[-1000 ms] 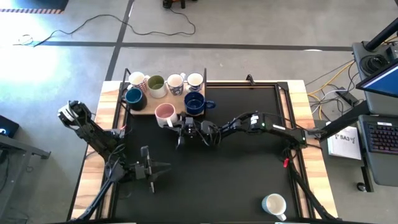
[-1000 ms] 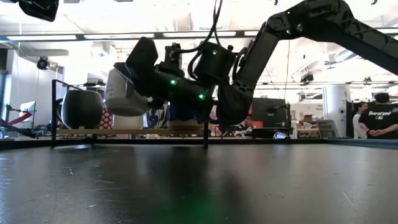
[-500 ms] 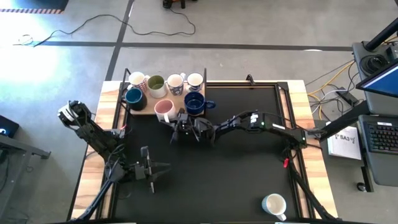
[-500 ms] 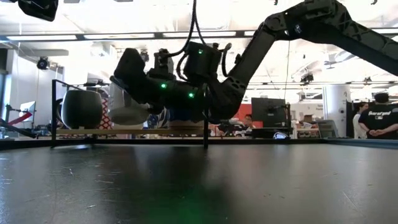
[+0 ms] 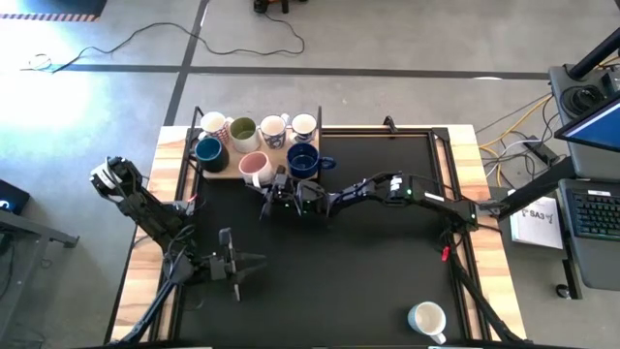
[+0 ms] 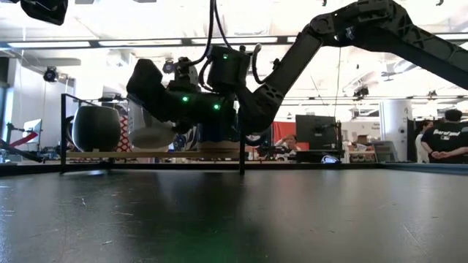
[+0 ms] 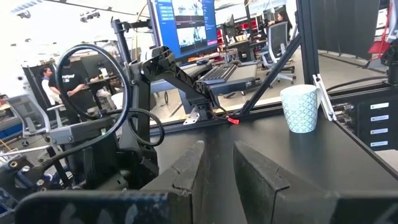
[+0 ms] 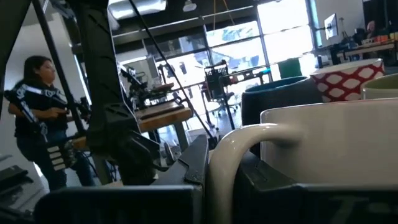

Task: Place coffee mugs
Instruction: Put the pink-white mug on the shelf

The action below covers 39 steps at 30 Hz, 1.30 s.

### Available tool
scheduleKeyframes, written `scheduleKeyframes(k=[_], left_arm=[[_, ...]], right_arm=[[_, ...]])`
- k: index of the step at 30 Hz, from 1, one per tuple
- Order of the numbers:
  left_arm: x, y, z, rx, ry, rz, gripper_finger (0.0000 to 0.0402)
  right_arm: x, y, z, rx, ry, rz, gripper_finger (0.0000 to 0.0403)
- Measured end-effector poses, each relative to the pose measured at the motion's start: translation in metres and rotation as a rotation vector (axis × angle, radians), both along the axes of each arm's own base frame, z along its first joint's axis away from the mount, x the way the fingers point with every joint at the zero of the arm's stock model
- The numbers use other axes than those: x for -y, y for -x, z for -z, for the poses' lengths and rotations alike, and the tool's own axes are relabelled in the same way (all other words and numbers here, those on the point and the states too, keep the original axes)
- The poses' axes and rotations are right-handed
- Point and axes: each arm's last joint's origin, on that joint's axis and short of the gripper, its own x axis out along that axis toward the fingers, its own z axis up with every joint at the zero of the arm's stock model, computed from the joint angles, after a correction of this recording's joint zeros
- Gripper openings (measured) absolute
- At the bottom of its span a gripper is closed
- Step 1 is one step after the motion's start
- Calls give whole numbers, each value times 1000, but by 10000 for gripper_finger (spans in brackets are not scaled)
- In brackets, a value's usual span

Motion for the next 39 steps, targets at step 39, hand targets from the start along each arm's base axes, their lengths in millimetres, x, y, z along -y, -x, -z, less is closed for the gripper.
scheduleKeyframes(k=[39], left_arm=[[-2, 1, 3, -9, -5, -24, 66]], right_arm=[[18, -3, 11, -159, 18, 37, 36]])
